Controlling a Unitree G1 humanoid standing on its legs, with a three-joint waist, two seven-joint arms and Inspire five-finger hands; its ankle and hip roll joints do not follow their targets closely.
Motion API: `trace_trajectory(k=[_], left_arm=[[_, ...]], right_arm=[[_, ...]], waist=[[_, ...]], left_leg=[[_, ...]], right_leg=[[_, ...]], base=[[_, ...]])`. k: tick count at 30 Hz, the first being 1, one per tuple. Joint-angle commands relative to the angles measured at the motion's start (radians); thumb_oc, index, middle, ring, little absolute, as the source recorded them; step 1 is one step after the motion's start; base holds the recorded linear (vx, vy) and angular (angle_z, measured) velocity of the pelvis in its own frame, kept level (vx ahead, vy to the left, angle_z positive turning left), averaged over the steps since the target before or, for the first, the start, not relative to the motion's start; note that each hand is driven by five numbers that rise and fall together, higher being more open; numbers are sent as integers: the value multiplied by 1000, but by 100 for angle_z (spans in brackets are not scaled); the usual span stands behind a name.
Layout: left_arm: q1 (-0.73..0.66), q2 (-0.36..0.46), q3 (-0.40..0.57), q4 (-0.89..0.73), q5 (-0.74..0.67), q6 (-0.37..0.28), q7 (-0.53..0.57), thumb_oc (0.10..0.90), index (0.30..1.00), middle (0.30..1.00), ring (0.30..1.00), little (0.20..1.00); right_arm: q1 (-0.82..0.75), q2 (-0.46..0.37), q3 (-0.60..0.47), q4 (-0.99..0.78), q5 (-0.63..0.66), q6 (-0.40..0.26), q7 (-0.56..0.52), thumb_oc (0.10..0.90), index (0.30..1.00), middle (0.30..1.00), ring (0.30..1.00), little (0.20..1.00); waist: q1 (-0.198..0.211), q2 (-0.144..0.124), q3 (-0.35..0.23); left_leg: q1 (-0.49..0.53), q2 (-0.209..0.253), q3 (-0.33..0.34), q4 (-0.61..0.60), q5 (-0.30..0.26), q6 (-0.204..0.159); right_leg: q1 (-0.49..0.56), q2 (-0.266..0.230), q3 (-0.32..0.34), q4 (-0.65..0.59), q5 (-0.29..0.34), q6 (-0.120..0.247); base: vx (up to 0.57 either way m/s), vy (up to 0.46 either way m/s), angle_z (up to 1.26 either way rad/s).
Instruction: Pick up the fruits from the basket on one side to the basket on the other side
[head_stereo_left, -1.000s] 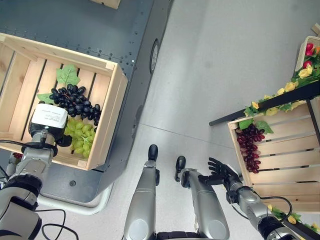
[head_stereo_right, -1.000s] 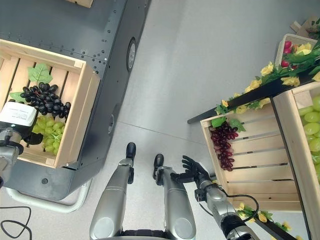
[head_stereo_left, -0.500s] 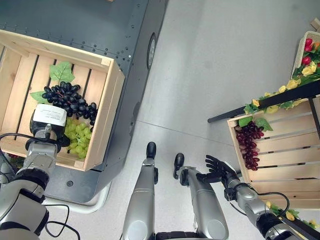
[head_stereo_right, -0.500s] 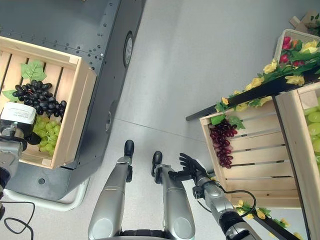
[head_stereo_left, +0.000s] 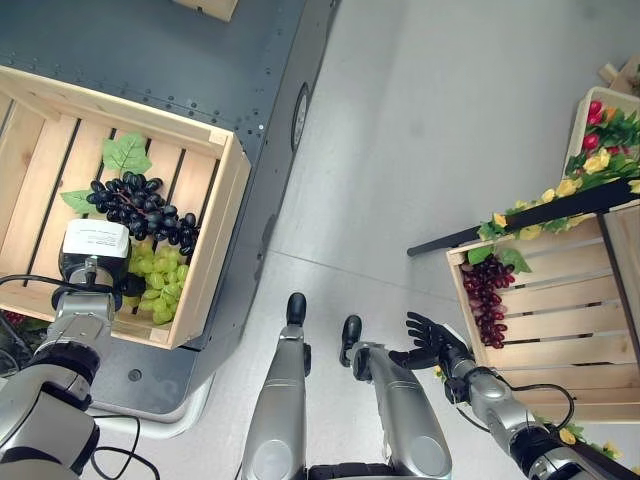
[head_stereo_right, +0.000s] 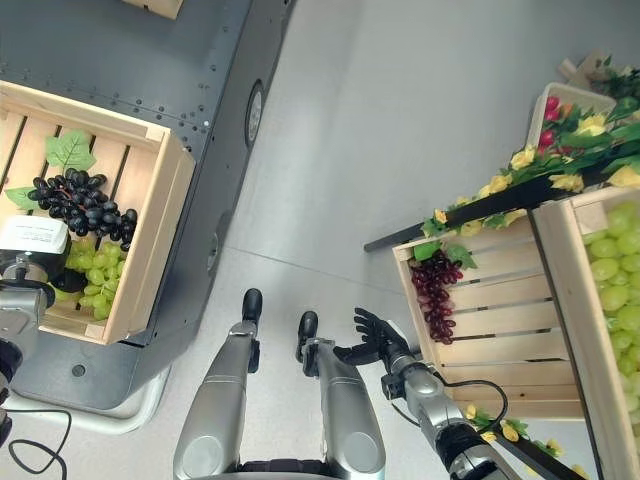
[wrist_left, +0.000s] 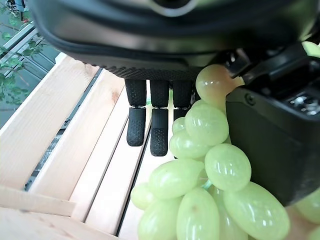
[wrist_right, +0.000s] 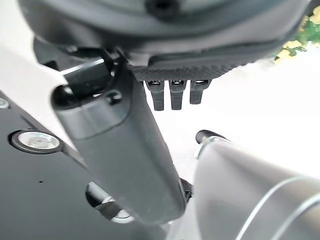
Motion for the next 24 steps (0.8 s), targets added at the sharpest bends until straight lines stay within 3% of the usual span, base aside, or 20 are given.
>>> trace_trajectory(k=[1,9,15,24], left_arm=[[-2,35,132,-49,15,14,74,400,300,300,300,300],[125,63,158,-158,128,-22,14,400,300,300,300,300],[157,138,157,-300,190,-40,-74,400,300,300,300,300],[232,286,211,-567,284,-62,-201,400,300,300,300,300]], right_arm=[[68,-35,-35,-70,-6,-29,-12,800,900,900,900,900],[113,-35,-66,-75,-9,-39,19,800,900,900,900,900],[134,-40,-72,-137,27,-33,29,800,900,900,900,900],[172,-19,-116,-295,251,-38,38,800,900,900,900,900]], waist=[[10,45,-21],[14,100,-146],[16,131,-231],[22,157,-339]], left_leg=[[107,-79,46,-11,-112,18],[268,-82,-25,-184,-65,2],[359,-77,-46,-277,-38,-11],[446,-74,-54,-355,-25,-17]], right_leg=[[103,11,0,-122,58,47],[288,3,-8,-306,87,54],[384,1,-18,-385,102,58],[470,-20,-26,-492,151,73]], base=[[30,-35,2],[60,-63,3],[33,-70,11],[19,-67,11]])
